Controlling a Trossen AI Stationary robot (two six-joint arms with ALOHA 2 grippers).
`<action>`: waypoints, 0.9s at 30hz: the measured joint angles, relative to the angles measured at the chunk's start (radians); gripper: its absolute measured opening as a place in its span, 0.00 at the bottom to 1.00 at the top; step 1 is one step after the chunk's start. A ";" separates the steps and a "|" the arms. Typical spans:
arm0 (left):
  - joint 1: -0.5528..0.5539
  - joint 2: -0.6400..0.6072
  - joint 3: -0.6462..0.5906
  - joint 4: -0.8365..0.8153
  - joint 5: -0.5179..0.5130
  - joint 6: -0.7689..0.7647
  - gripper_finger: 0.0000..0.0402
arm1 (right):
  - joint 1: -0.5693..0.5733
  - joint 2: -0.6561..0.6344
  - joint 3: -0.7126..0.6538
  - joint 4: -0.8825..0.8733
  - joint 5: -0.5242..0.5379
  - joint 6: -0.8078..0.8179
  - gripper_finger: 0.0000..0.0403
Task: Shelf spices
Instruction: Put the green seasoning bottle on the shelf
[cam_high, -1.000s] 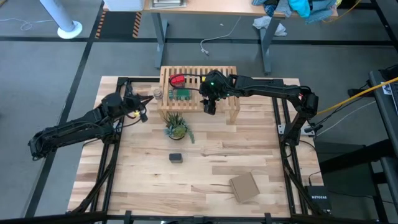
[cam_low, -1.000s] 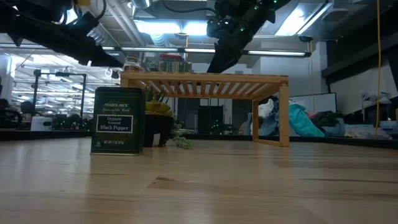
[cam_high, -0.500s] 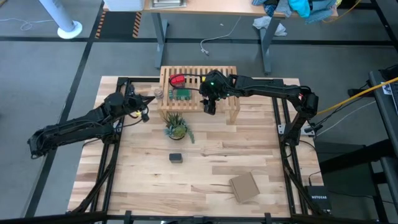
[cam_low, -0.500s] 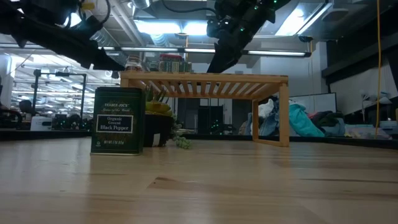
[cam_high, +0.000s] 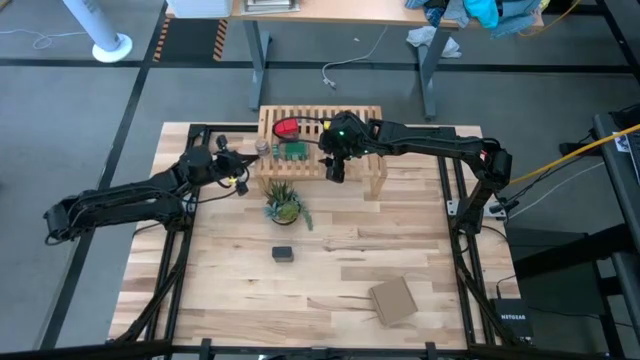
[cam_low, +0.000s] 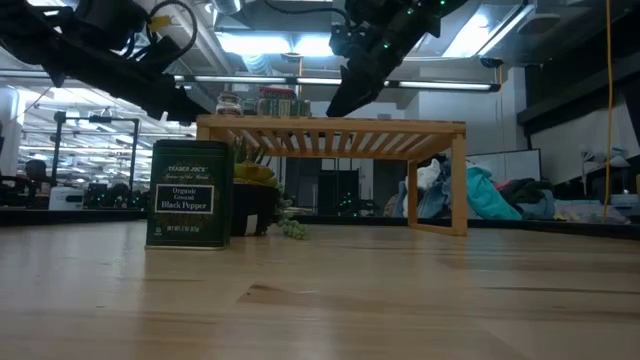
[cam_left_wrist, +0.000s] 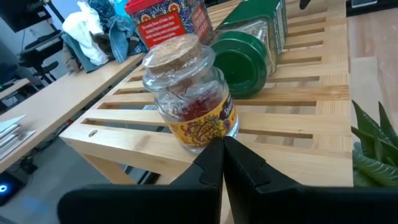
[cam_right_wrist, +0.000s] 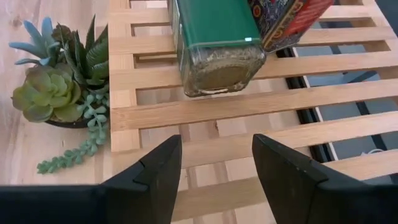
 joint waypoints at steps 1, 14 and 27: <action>0.000 0.000 0.000 -0.001 0.000 0.001 0.01 | 0.000 0.000 0.000 0.003 0.000 -0.008 0.50; 0.000 -0.046 -0.001 -0.027 -0.023 0.009 0.01 | 0.000 0.000 -0.001 0.167 0.019 -0.059 0.50; 0.000 -0.047 -0.001 -0.026 -0.023 0.009 0.01 | 0.000 0.000 0.000 0.241 -0.015 -0.061 0.46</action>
